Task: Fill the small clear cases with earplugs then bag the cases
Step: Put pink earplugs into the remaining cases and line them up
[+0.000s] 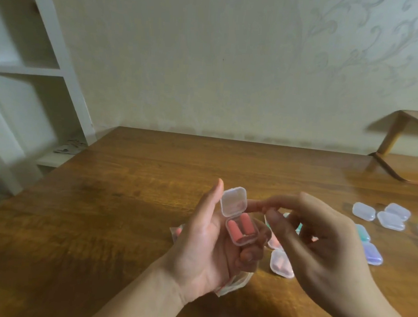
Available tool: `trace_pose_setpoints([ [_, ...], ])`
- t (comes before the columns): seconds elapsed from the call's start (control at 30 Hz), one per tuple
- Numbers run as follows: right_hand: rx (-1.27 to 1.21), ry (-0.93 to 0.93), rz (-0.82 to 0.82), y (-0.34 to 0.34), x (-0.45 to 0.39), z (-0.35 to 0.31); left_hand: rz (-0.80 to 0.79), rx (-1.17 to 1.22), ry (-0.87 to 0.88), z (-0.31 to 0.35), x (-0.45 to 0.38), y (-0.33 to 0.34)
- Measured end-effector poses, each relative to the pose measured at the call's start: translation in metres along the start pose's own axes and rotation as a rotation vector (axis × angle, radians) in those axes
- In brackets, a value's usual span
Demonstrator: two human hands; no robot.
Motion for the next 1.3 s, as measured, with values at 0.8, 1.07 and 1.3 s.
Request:
trace_pose_setpoints([
  [0.8,-0.518,0.49,0.058,0.0,-0.003,0.022,0.495,-1.222,0.715,0.019,0.014,0.004],
  [1.07,-0.532,0.459,0.095,-0.002,-0.001,0.022,0.488,-1.244,0.807,0.023,0.013,0.006],
  [1.3,-0.451,0.602,-0.197,-0.021,-0.004,0.031,0.512,-1.488,0.85,0.02,0.01,0.015],
])
Point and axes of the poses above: each hand's wrist, its own x-axis away from the middle knuckle, its own y-axis out of the palm, z = x × y, the point moved 4 cm from there along -x, towards the middle knuckle, and after that the axes turned 7 degrees about -x, right-handed, at the moved point
